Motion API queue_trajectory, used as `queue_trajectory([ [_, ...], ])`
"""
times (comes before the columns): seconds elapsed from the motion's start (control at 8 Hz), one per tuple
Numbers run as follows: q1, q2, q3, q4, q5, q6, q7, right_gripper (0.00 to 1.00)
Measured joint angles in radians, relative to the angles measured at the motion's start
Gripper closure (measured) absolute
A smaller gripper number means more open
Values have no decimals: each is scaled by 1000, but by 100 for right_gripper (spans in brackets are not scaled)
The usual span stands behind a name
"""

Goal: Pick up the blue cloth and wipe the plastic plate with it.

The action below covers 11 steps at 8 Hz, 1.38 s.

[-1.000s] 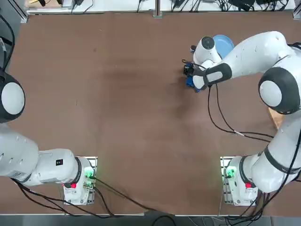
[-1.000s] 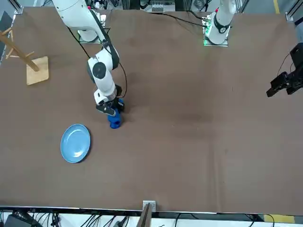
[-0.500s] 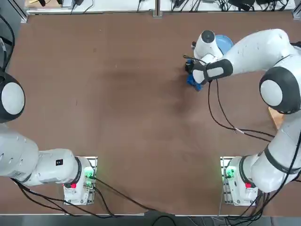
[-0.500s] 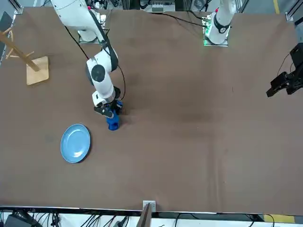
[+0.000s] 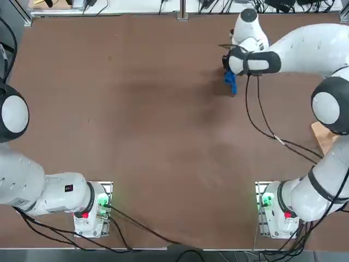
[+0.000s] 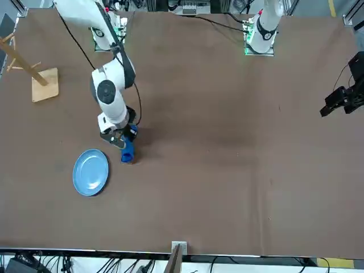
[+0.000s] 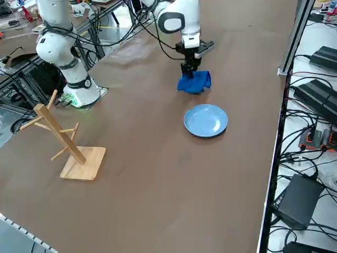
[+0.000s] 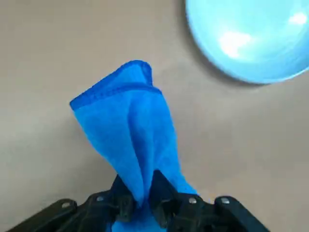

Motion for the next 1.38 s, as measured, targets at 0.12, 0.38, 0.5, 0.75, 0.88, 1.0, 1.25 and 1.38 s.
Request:
queue_trajectory([
  [0.12, -19, -18, 0, 32, 0, -69, -38, 83],
  [0.38, -58, -33, -1, 124, 1, -231, -120, 83],
  [0.5, -76, -34, -1, 182, 3, -306, -164, 83],
  [0.75, -133, -34, -2, 261, 17, -379, -267, 83],
  [0.88, -167, -30, -3, 271, 19, -381, -316, 83],
  [1.0, -198, -22, -3, 271, 19, -371, -360, 83],
  [1.25, -236, -4, -3, 272, 19, -341, -426, 83],
  [1.38, -252, 7, -3, 272, 19, -327, -451, 83],
])
